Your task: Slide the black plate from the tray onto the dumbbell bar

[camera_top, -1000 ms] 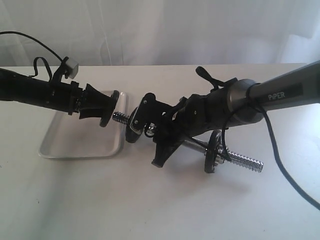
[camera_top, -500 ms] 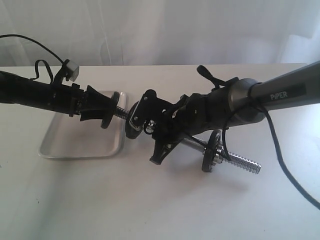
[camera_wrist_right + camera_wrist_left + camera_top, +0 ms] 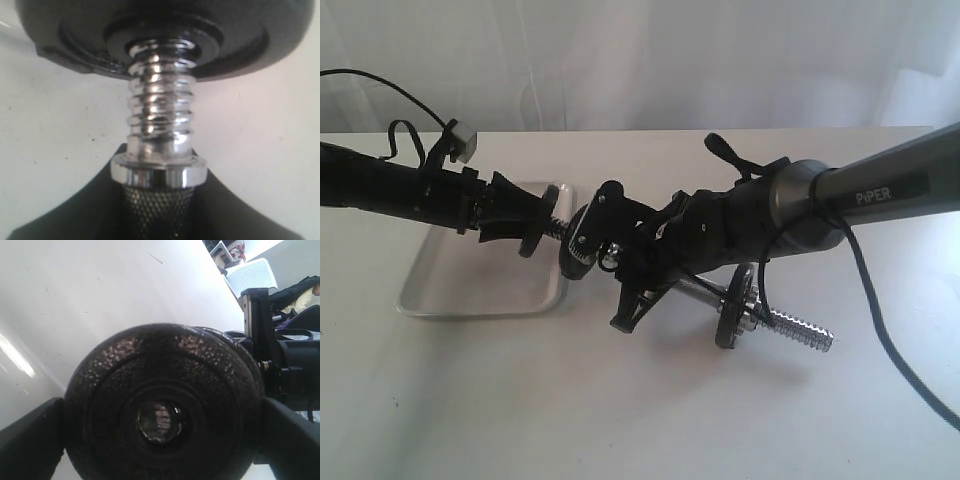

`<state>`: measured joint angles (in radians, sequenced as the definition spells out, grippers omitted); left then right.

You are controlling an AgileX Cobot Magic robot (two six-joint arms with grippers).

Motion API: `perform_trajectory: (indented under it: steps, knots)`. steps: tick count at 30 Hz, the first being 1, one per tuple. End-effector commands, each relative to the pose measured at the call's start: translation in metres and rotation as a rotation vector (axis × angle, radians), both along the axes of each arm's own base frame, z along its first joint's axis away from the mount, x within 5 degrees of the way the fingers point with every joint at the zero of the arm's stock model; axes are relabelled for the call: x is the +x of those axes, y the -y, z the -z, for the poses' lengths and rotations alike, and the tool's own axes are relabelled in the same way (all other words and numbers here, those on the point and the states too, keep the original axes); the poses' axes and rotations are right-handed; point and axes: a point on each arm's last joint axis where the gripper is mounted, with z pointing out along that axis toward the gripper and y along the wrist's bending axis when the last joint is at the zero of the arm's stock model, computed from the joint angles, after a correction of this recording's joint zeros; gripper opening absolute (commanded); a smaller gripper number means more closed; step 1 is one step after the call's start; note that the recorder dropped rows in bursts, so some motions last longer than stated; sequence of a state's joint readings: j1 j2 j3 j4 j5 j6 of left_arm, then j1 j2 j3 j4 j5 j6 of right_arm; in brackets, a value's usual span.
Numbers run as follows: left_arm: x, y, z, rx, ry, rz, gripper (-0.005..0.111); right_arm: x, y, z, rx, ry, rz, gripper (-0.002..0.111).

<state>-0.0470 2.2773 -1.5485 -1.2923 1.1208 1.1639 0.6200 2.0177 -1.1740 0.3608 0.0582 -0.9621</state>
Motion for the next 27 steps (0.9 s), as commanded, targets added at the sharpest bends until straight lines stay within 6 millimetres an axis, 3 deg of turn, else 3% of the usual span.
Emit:
perform_trajectory:
  steps: [1, 27]
  knots:
    - [-0.004, 0.005, -0.018, -0.115, 0.017, 0.046, 0.0, 0.008, -0.004, -0.046, 0.102, 0.191, 0.027, 0.0]
    - [-0.009, 0.017, -0.016, -0.094, 0.022, 0.095, 0.0, 0.009, -0.007, -0.049, 0.109, 0.254, 0.015, 0.0]
